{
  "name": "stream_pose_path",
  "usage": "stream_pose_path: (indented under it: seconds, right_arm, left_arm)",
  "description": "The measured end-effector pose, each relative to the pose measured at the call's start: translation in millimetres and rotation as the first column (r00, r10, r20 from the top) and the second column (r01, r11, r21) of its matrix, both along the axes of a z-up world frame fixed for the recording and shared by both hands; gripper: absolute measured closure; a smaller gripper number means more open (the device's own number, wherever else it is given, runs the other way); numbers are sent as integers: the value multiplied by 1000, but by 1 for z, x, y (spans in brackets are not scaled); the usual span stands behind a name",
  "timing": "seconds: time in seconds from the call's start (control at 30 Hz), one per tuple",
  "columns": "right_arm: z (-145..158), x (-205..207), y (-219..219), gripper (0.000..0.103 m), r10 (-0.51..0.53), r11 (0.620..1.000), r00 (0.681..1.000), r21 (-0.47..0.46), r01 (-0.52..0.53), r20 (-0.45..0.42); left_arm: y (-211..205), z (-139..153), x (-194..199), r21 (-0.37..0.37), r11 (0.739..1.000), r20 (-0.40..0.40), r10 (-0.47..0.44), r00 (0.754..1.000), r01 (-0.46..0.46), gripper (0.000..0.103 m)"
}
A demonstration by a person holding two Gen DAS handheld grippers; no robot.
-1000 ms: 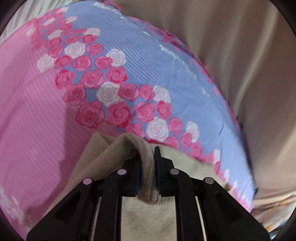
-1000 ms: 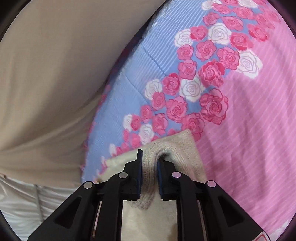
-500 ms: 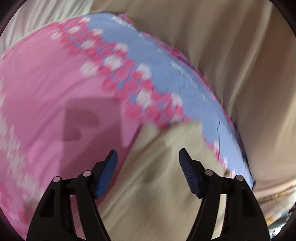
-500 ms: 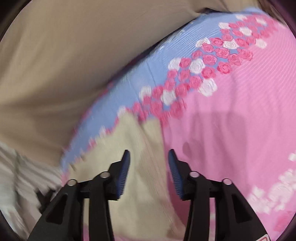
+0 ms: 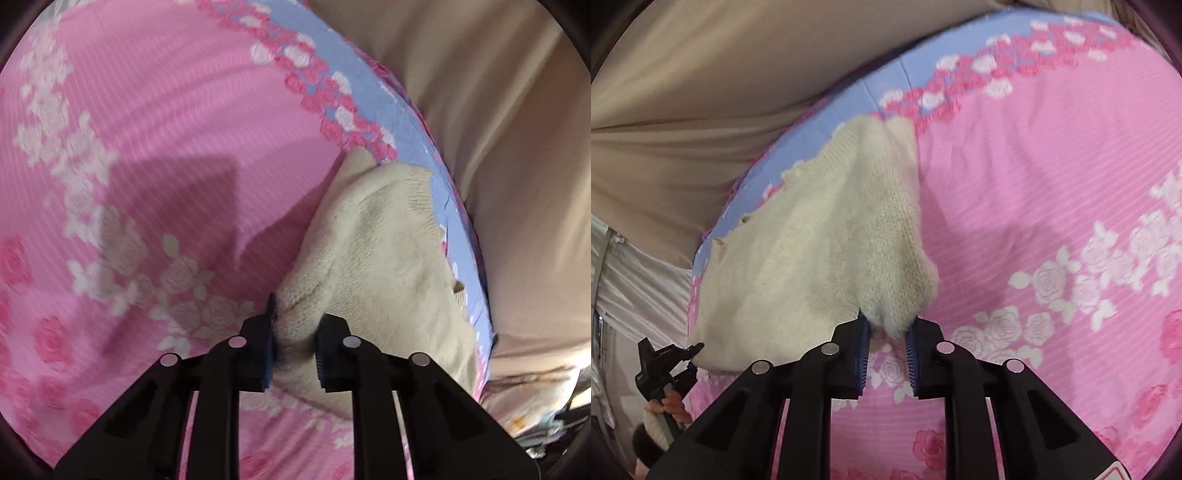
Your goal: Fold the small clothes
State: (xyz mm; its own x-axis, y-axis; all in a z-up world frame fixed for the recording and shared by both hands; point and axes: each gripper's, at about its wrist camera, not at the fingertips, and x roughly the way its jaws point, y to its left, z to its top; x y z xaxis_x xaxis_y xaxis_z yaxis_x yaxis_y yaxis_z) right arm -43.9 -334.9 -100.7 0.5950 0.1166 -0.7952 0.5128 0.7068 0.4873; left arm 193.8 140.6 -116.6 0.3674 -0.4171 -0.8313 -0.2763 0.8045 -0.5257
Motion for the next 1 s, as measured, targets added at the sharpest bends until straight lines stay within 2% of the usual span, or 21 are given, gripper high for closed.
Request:
stream_pose_path:
  seconds: [0.13,0.17,0.27,0.33,0.37,0.4,0.43,0.47,0.5,0.53,0.57,0.63,0.73,0.8,0.87,0.93,1.0]
  right_arm:
    - [-14,-23,-1,93,-31,999,997,12,32,-69]
    - [-24,-25,-1,103,-52,999,992,-2,52,-112]
    - [-40,-47,-13,103,-137,989,980,26,142,-141]
    - [-36,-62,-23,103,-175,983,976,34,181,-130]
    - [-29,-65,-27,100,-181,982,977,36,187,-116]
    - [-21,-65,-28,93,-181,983,978,17,183,-105]
    - [-11,-62,-27,92,-168,986,982,-12,167,-91]
    - [1,-55,-23,90,-140,989,987,-48,137,-77]
    - [9,-48,-18,82,-115,991,991,-69,111,-61]
    - [18,-38,-11,78,-78,993,996,-86,75,-31]
    - [23,-26,-2,78,-44,995,999,-92,43,-11]
    - [29,3,16,81,38,993,999,-115,-38,-2]
    - [25,48,40,89,135,975,990,-172,-142,-52]
    - [9,69,42,91,139,961,982,-220,-165,-130]
    - [-19,74,24,99,86,965,973,-226,-135,-214]
    - [-26,63,9,103,86,979,979,-166,-117,-184]
    - [-10,59,12,103,88,975,978,-187,-124,-187]
  left_arm:
    - [3,-9,-16,23,1000,-31,-9,999,10,88]
    - [5,-14,-22,14,1000,-42,2,999,-1,88]
    - [13,-17,-32,0,1000,-57,21,998,-21,88]
    - [15,-17,-32,-10,1000,-55,9,998,-9,86]
    - [17,-16,-31,-7,1000,-56,10,998,-11,81]
    - [20,-14,-31,-2,999,-57,31,998,-32,80]
    - [24,-9,-32,0,999,-51,51,997,-51,81]
    - [26,1,-32,1,998,-20,69,997,-69,80]
    - [25,13,-31,14,997,22,71,997,-71,75]
    - [21,24,-28,34,997,62,65,996,-67,72]
    - [14,37,-23,47,998,109,43,993,-49,65]
    - [-6,52,-11,57,998,165,-10,986,1,64]
    - [-49,54,12,89,990,193,-125,973,110,63]
    - [-79,38,24,199,966,163,-201,966,168,60]
    - [-97,11,33,303,930,70,-241,968,210,60]
    - [-97,-6,33,318,920,33,-251,967,228,60]
    - [-96,6,24,341,912,66,-265,962,228,60]
